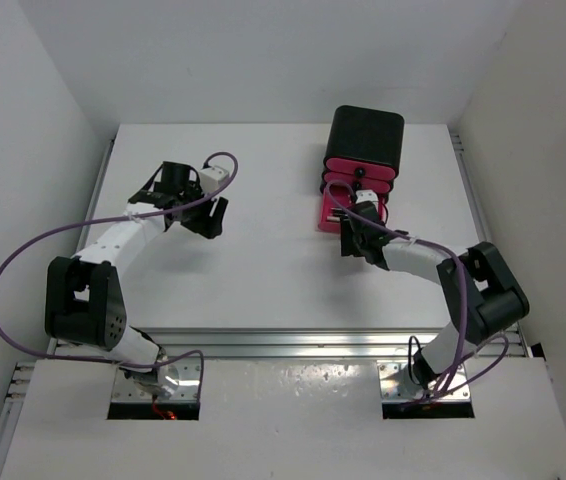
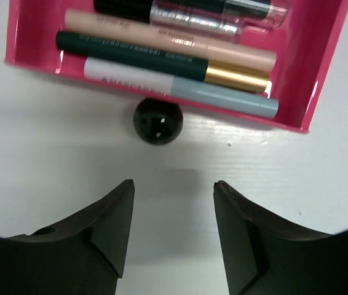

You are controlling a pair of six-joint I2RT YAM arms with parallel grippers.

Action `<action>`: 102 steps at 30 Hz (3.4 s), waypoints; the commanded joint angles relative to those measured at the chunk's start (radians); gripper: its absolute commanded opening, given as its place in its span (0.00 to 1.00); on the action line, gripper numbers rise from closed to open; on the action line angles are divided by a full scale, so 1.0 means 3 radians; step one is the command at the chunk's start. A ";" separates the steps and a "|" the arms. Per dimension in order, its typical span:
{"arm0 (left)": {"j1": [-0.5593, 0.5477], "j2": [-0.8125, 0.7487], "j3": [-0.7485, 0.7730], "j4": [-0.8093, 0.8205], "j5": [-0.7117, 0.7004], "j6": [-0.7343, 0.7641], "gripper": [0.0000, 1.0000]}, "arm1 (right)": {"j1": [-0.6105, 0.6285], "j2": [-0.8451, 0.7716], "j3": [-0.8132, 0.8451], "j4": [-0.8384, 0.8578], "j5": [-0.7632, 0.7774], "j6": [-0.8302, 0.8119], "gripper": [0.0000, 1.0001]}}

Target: Organize the makeup

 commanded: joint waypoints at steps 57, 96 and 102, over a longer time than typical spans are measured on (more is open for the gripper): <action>-0.0025 0.0158 0.0291 -0.0349 -0.0106 0.0094 0.67 | -0.0359 0.1476 0.1017 0.2346 0.0548 -0.0700 0.00; -0.0127 0.0536 0.0261 -0.0207 0.0129 -0.0642 0.61 | -0.1895 -0.1980 -0.0998 -0.1231 0.0314 0.0766 1.00; -0.0260 0.0603 0.0230 -0.0048 0.0099 -0.0811 0.61 | -0.2117 -0.2302 -0.1105 -0.1239 0.0108 0.0741 1.00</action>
